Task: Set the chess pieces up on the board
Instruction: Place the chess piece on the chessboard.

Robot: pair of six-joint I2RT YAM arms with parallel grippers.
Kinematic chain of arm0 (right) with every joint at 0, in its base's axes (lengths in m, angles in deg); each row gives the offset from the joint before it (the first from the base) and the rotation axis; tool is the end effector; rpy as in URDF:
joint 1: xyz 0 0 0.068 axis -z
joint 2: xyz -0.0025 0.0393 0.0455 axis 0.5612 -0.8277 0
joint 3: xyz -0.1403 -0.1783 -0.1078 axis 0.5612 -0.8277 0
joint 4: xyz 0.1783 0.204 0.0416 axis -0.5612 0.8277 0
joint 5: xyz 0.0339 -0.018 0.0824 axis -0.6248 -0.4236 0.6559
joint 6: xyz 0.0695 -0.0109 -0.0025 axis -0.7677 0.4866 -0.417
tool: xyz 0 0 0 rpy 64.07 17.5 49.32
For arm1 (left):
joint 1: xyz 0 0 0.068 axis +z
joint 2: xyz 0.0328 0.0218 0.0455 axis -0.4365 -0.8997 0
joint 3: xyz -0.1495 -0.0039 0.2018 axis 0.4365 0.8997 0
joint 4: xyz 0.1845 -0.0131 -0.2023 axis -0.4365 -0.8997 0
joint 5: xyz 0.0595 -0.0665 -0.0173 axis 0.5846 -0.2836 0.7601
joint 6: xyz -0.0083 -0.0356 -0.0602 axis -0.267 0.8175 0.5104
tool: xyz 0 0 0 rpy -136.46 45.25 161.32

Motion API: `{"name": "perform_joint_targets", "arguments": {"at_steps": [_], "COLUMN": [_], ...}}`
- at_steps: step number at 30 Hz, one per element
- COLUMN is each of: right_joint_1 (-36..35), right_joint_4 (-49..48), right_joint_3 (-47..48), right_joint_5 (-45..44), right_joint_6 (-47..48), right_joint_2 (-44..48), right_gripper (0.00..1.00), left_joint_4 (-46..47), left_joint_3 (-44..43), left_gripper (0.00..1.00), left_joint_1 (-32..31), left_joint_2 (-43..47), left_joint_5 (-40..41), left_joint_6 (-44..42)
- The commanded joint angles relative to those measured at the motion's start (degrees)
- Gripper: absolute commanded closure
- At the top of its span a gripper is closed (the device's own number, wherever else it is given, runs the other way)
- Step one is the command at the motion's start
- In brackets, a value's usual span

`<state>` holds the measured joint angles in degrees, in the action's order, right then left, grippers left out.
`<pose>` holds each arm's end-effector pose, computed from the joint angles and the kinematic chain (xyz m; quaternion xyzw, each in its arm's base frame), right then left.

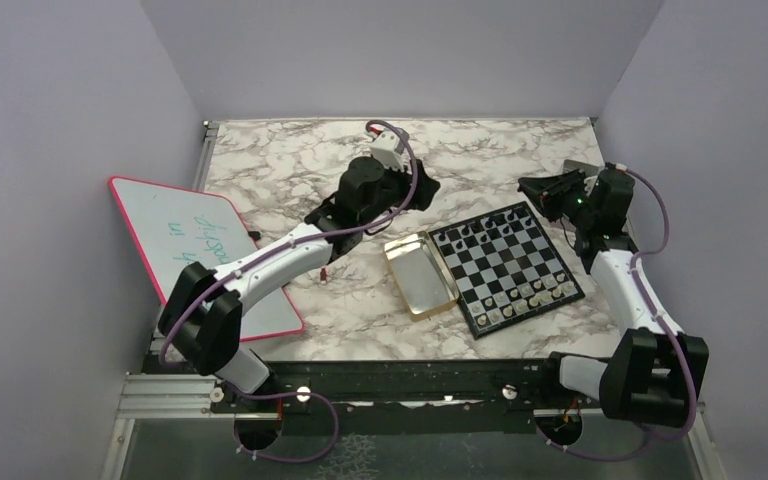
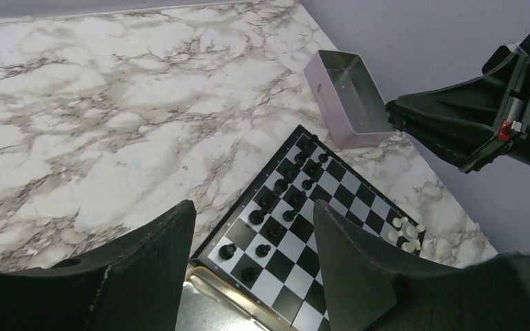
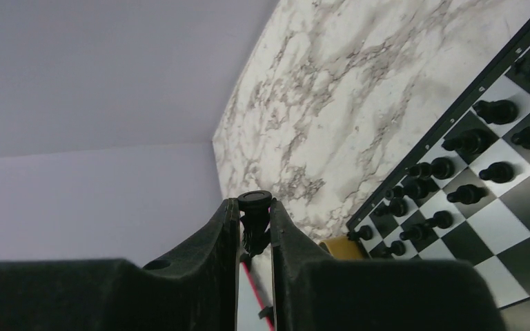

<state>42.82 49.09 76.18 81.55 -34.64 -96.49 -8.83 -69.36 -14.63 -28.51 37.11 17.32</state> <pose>0.3159 -0.0236 0.2446 0.3594 0.7270 0.4076 0.4197 0.2973 -0.2554 0.2940 0.1166 0.7485 -0.3535 0.5487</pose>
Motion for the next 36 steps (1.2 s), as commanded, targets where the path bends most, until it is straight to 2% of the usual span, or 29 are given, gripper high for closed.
{"name": "perform_joint_targets", "arguments": {"at_steps": [1, 5, 14, 20, 36], "right_joint_1": [-0.2, -0.26, -0.29, -0.31, -0.3], "right_joint_4": [-6.63, -8.57, -10.27, -11.14, -11.18], "right_joint_3": [-3.82, -5.41, -7.39, -7.55, -7.02], "right_joint_5": [2.84, 3.26, 5.65, 8.14, 7.33], "right_joint_6": [-11.04, -14.81, -18.25, -18.18, -18.08], "right_joint_2": [3.53, 4.97, 6.62, 7.19, 8.88], "right_gripper": [0.88, 0.88, 0.88, 0.88, 0.88], "left_joint_4": [4.53, 7.43, 9.08, 9.74, 12.49], "left_joint_3": [-6.66, -10.96, -20.59, -23.52, -26.34], "left_gripper": [0.37, 0.38, 0.44, 0.6, 0.59], "left_joint_1": [-4.12, -7.78, -12.97, -14.6, -15.47], "left_joint_2": [-5.42, -10.35, -21.44, -24.75, -27.95], "left_joint_5": [4.58, 5.43, 4.23, 2.76, 2.55], "left_joint_6": [-1.95, -5.02, -5.02, -5.58, -7.66]}}
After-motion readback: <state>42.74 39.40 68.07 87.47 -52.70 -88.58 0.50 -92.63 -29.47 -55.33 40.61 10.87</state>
